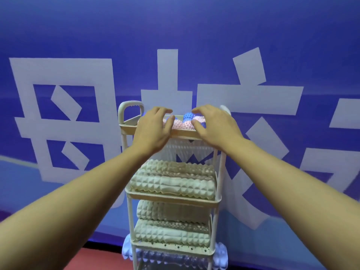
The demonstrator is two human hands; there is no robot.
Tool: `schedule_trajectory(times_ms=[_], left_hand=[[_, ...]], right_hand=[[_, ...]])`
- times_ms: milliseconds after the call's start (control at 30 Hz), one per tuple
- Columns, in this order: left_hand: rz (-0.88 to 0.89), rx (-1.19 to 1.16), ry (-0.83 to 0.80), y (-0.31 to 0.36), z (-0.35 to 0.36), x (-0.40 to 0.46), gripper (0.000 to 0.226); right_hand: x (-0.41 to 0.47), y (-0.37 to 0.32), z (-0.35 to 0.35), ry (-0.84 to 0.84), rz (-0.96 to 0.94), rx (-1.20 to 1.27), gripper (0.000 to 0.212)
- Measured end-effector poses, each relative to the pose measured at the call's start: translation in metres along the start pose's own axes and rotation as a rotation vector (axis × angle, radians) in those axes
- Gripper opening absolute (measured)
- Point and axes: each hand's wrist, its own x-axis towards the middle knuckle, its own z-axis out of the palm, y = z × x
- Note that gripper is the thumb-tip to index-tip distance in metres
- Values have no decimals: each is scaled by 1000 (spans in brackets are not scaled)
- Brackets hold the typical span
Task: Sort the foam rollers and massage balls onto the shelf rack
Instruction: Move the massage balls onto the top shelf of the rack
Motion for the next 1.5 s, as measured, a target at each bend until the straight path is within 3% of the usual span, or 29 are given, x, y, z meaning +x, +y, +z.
schedule_trajectory(times_ms=[133,300,467,633,767,967,1100,1367,1500], left_hand=[[14,-42,-8,-3,-3,-86,37],[-106,-45,-202,-23,29,-223,42],[-302,-1,-536,-63,87,-379,45],[-515,-5,-863,-95,138,-507,60],[-596,-28,-1060,-119,179,-587,49],[-742,146,-1339,-149,227,-689,51],[-932,86,-1371,-171,246,-741,51],[-799,43,-1385,-199,291,-786,57],[-837,3,-1340,-206,294,-796,51]], right_hand=[[-75,-15,18,-18,-26,87,37],[-180,-23,78,-44,2,144,33],[-297,-27,158,-329,208,241,38],[-427,-28,251,-728,389,267,43],[-518,-26,322,-1034,492,297,48],[-615,-25,417,-1272,552,340,49],[-662,-29,470,-1354,576,356,51],[-714,-39,533,-1361,504,469,53],[-726,-38,540,-1341,407,545,56]])
